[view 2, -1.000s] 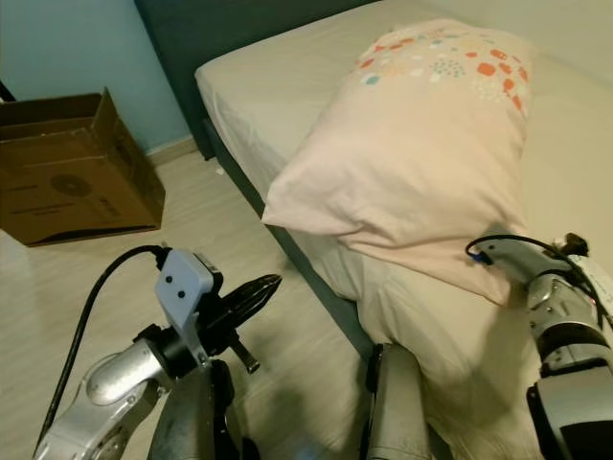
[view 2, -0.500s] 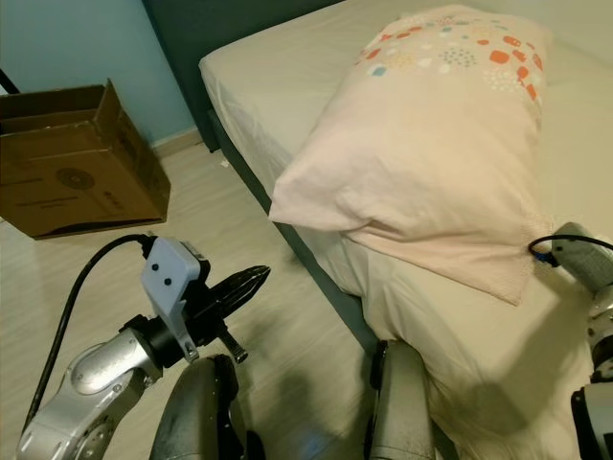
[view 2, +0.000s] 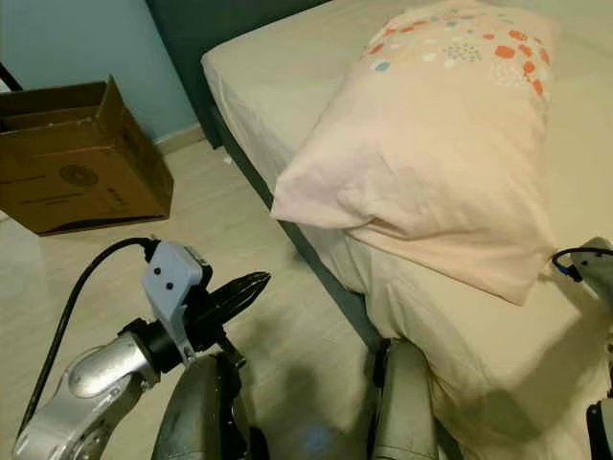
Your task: Clean up the room
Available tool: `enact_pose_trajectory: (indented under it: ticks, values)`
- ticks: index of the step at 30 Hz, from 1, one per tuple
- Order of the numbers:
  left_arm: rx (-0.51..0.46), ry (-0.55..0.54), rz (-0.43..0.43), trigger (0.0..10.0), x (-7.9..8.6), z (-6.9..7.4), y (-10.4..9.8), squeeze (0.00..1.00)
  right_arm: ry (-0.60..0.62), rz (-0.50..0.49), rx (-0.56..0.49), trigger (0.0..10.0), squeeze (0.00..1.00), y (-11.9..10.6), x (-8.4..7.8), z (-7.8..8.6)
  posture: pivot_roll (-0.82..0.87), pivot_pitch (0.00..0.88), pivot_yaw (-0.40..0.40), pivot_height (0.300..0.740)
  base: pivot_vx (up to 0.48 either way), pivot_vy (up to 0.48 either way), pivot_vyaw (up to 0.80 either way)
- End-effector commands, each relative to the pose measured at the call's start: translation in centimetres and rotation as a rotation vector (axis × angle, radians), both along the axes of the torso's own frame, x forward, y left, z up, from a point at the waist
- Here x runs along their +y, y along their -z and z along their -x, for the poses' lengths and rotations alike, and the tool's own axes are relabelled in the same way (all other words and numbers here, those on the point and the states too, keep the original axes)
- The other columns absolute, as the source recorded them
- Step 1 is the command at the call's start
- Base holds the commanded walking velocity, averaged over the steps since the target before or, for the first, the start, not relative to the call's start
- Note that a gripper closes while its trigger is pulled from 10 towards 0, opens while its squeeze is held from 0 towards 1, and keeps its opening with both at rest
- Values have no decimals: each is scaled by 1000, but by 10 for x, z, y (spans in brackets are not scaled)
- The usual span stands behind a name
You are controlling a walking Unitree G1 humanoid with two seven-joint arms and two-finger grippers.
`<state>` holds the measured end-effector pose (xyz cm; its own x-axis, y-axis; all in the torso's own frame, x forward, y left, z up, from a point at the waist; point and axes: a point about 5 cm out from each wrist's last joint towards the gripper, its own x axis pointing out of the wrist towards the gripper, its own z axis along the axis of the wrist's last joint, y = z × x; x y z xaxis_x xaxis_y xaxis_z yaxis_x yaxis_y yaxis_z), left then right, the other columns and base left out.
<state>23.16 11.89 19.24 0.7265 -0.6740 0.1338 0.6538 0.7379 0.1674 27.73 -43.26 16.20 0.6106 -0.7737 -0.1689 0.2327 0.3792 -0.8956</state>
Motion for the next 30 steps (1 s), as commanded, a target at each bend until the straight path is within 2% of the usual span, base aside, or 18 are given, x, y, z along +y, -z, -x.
enact_pose_trajectory:
  ticks: [1,21,24,26,28,29,30]
  values:
    - [18,15,-17,10000,0,3,3,0,29,-37,19,0,0,10,-4,9,149,398,51,528,0,0,0]
    - [23,5,-36,10000,1,2,6,0,32,-68,-5,0,0,14,-3,11,146,386,50,528,0,0,0]
    - [12,-5,-32,10000,3,0,5,0,-29,-87,-78,0,0,5,7,-5,135,372,46,528,0,0,0]
    - [3,-13,-28,10000,5,-3,4,0,-120,-140,-186,0,0,-6,25,-27,121,357,42,528,0,0,0]
    - [3,-13,-28,10000,5,-3,4,0,-120,-140,-186,0,0,-6,25,-27,121,357,42,528,0,0,0]
    - [0,-16,-27,10000,5,-3,4,0,-154,-151,-215,0,0,-11,31,-34,119,355,41,528,0,0,0]
    - [-7,-23,-26,10000,7,-5,3,0,-260,-174,-297,0,0,-24,52,-55,113,345,35,528,0,0,0]
